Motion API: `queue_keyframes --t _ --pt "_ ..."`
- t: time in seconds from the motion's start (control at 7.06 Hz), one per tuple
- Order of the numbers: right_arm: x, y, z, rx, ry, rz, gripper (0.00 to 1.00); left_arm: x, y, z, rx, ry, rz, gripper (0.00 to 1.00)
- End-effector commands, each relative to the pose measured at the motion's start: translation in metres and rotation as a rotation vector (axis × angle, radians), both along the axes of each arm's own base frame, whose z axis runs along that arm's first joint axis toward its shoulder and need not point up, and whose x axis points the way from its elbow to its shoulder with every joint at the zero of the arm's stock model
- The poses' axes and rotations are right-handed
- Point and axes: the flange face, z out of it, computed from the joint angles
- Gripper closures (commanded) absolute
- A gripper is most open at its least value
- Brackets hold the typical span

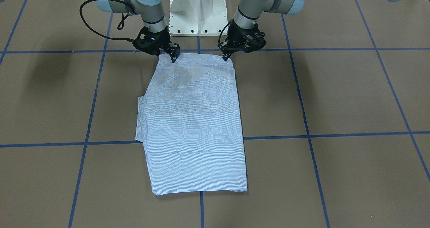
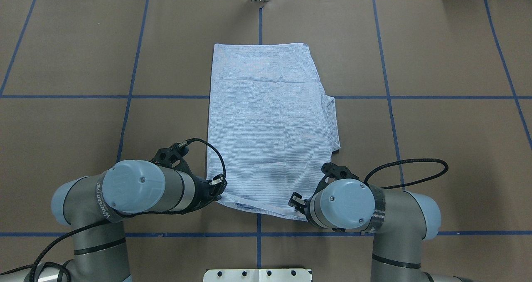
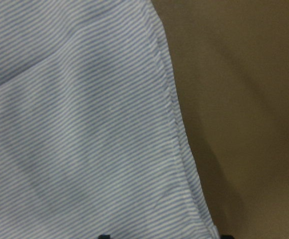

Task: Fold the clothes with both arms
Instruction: 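Hold the near edge with both grippers and adjust the right gripper's grip, then lift the near shirt edge with both grippers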

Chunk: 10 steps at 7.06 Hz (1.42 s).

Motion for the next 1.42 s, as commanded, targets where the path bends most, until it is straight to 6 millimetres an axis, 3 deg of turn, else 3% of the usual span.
queue_keyframes --t 0.0,0.57,0.85,0.99,1.28 --pt "-0.0027 -0.0037 -0.0084 0.003 -0.012 0.005 0.22 -0.0004 -0.0006 0.0001 0.000 0.000 -0.001 1.00" --pt "-0.0077 -0.0058 -0.0015 0.002 0.004 0.001 0.12 -0.0004 -0.0006 0.0001 0.000 0.000 -0.001 1.00" --pt "-0.0076 -0.0067 -0.0022 0.002 0.004 0.003 0.11 -0.0004 -0.0006 0.0001 0.000 0.000 -0.001 1.00" --pt "-0.0080 -0.0076 -0.0034 0.002 0.003 0.003 0.14 -0.0004 -0.0006 0.0001 0.000 0.000 -0.001 1.00" --pt "-0.0082 -0.0076 -0.0044 0.000 0.001 0.005 0.33 -0.0008 -0.0014 0.0001 0.000 0.000 -0.003 1.00"
